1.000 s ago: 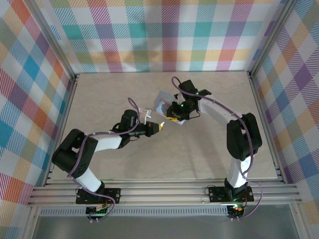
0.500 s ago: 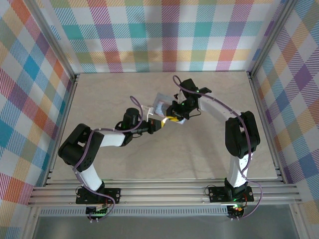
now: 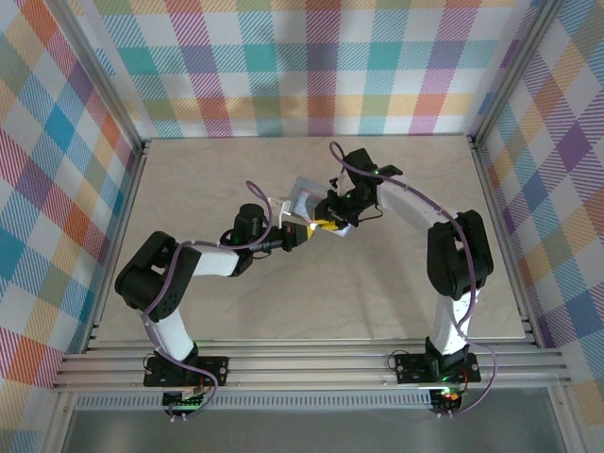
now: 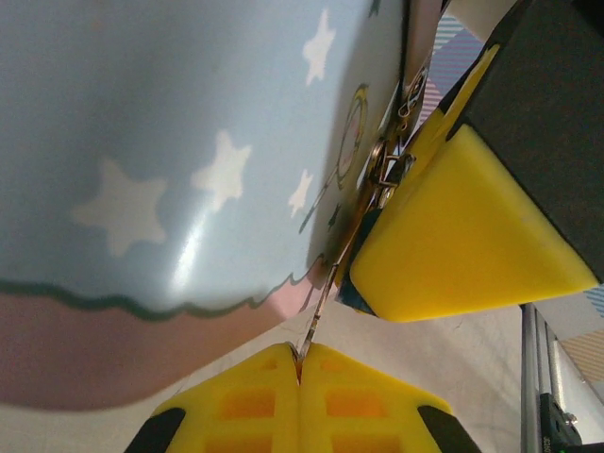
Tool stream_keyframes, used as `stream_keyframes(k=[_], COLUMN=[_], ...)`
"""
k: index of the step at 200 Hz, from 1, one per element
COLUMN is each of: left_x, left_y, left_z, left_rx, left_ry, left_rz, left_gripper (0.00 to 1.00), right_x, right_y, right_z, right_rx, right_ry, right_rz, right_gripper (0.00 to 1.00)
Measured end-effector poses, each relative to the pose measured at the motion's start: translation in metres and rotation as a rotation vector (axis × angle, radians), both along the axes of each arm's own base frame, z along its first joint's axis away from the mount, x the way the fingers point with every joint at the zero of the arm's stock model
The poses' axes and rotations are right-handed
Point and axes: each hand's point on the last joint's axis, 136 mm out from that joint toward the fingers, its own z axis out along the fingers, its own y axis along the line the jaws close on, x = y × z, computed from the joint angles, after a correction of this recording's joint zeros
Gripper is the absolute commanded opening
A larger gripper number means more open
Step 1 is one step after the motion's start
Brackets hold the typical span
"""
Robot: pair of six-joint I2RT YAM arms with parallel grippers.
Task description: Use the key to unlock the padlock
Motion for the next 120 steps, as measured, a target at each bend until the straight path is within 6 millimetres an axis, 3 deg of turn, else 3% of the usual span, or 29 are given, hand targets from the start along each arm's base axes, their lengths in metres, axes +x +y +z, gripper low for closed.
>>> stream_keyframes(k=[39, 84, 120], left_x=[-0.001, -0.012, -0.013], left_y=[0.0, 0.005, 0.004], left_z=[0.0, -0.016, -0.012], left_rx=[-0.006, 0.011, 0.005], left_ry=[0.0, 0.037, 0.028], left_rz=[0.003, 0.005, 0.001], left_gripper=[0.0, 0.0, 0.0], right_x=[0.003, 0.005, 0.005], right_y=[-0.004, -0.008, -0.008], right_z=[0.0, -0.003, -0.003], right_rx=[0.012, 0.011, 0.011], right_ry=[0.005, 0.007, 0.009], right_rz=[-0.011, -0.021, -0.023], right_gripper=[0.0, 0.0, 0.0])
